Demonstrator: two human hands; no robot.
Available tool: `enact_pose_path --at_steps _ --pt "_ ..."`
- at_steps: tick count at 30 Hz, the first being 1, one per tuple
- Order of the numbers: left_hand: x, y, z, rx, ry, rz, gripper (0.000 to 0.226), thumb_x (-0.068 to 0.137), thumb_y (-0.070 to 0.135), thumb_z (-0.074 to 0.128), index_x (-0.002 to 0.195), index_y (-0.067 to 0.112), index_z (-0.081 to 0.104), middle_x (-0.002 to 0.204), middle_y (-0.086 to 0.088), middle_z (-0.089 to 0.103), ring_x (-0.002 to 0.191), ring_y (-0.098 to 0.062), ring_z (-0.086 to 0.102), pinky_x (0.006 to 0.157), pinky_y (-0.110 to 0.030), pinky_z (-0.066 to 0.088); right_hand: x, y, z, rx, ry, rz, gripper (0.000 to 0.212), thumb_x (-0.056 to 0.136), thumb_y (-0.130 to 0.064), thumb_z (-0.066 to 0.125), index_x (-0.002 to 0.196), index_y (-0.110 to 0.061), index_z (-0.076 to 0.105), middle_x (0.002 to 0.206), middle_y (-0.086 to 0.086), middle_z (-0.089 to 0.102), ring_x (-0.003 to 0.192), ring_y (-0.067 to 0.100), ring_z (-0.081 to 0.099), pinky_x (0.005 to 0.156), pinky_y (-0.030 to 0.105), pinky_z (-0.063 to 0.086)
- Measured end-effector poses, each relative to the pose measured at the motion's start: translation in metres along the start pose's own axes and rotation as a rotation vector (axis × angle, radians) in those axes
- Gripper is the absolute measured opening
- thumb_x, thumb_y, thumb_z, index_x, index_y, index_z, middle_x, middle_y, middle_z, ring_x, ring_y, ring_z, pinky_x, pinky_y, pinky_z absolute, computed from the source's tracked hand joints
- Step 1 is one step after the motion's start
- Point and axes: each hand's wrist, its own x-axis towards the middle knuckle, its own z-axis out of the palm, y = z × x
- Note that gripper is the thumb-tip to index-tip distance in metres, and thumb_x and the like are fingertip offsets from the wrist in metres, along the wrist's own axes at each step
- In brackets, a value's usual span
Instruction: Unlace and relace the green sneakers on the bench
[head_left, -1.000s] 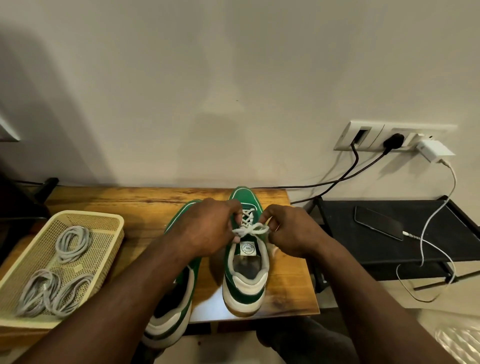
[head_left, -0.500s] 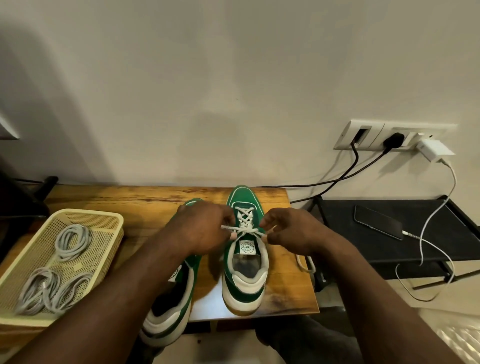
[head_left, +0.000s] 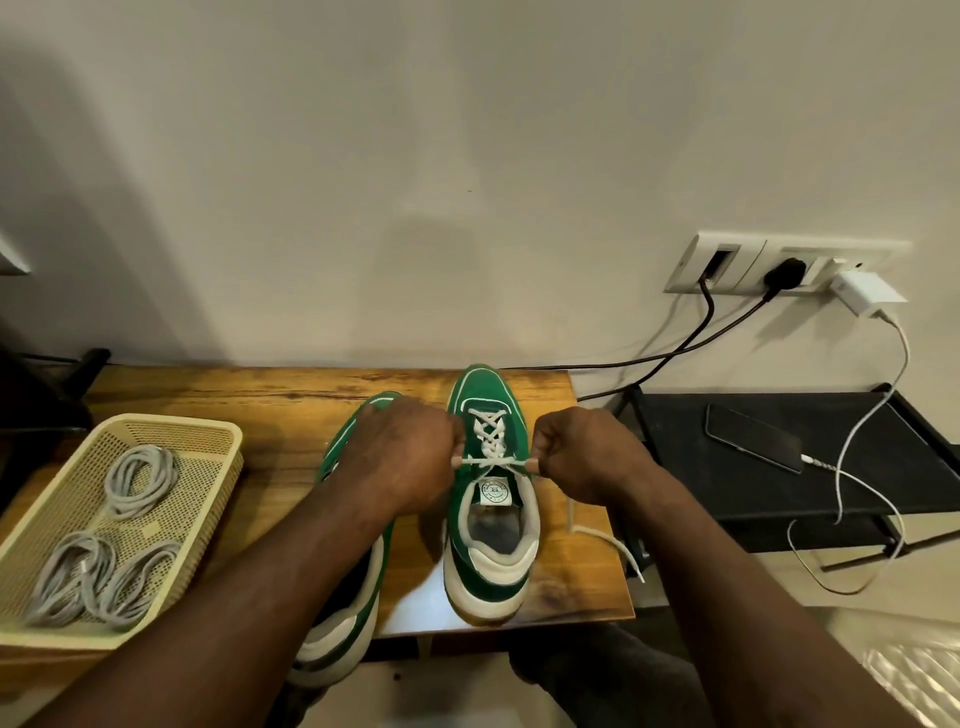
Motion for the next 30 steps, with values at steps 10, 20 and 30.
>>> enact_pose_path --at_steps 10,20,30 --pt "-0.001 -0.007 0.004 -0.122 -0.156 -0.028 0.017 0.1 0.053 0.061 0.106 0.037 0.063 0.102 0.015 0.066 0.1 -0.013 0.059 0.105 -0.046 0.044 -0.002 0.006 0.001 0.069 -0.14 -0.007 0.023 0.096 -0.039 0.074 0.091 -0.016 0.072 0.09 0.001 0.073 0.089 0.021 0.068 0.081 0.039 0.057" --pt "0.0 0.002 0.002 -0.259 -0.174 -0.041 0.006 0.095 0.035 0.075 0.101 0.034 0.076 0.103 0.013 0.074 0.1 -0.013 0.067 0.102 -0.045 0.054 -0.004 -0.003 -0.007 0.189 -0.17 -0.013 0.017 0.097 -0.028 0.073 0.091 -0.013 0.072 0.087 0.002 0.076 0.081 0.014 0.065 0.083 0.04 0.057" --pt "0.002 -0.005 -0.009 -0.637 -0.191 -0.149 0.024 0.098 0.034 0.071 0.085 0.015 0.076 0.088 -0.008 0.075 0.085 -0.021 0.07 0.085 -0.038 0.054 -0.014 0.007 -0.025 0.411 -0.297 -0.062 0.017 0.102 -0.017 0.065 0.097 -0.007 0.078 0.088 0.007 0.08 0.078 0.016 0.072 0.082 0.031 0.058"
